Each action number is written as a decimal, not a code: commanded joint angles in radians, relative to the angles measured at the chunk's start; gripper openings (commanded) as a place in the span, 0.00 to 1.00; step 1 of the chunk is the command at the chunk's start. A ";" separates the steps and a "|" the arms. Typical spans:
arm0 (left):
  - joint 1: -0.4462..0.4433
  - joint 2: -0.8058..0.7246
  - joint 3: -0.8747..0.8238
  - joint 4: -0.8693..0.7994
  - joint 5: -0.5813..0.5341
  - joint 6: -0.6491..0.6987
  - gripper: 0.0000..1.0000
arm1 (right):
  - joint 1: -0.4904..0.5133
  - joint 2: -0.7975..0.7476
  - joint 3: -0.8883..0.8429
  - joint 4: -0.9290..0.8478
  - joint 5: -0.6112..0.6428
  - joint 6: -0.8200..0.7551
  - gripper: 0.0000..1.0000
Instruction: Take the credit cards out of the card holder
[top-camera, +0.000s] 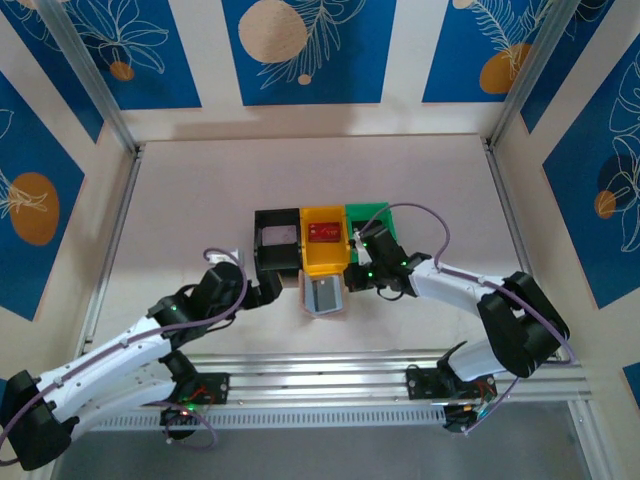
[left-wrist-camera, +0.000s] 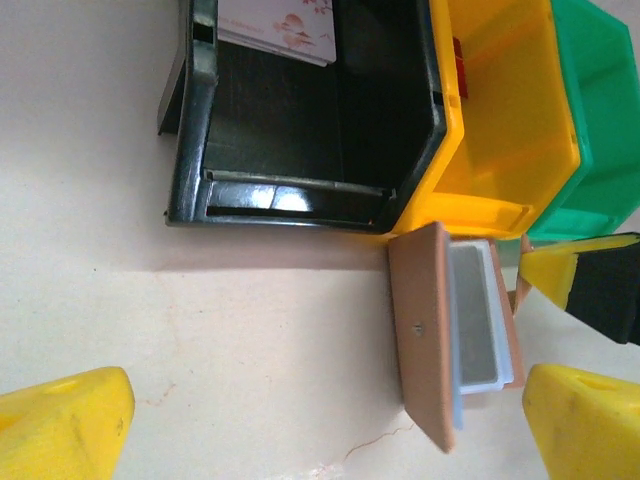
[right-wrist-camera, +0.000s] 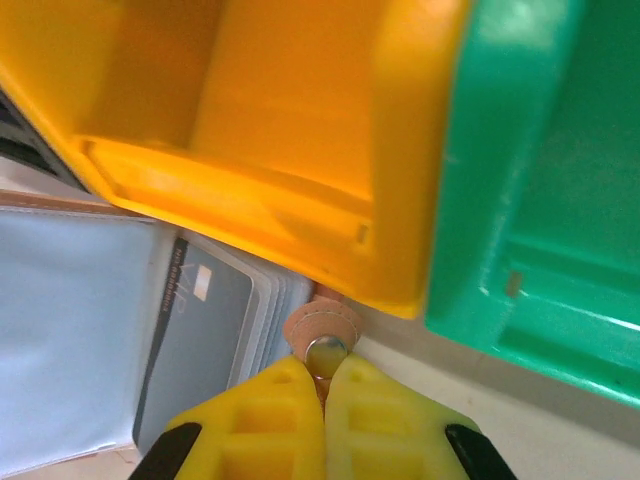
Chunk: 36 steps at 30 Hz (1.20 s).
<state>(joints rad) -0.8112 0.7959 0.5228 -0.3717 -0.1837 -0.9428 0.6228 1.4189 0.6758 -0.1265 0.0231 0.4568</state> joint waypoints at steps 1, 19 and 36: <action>-0.021 0.007 -0.015 0.039 0.013 -0.020 1.00 | 0.032 0.008 0.030 -0.017 -0.002 -0.046 0.00; -0.159 0.149 0.081 0.137 -0.046 -0.039 1.00 | 0.077 -0.046 0.034 -0.091 0.024 -0.056 0.14; -0.184 0.193 0.066 0.194 -0.045 -0.080 0.97 | 0.094 -0.156 0.060 -0.081 -0.143 0.209 0.19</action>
<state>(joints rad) -0.9829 0.9840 0.5770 -0.1978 -0.2119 -1.0138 0.7006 1.2411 0.7338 -0.2390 -0.0242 0.5552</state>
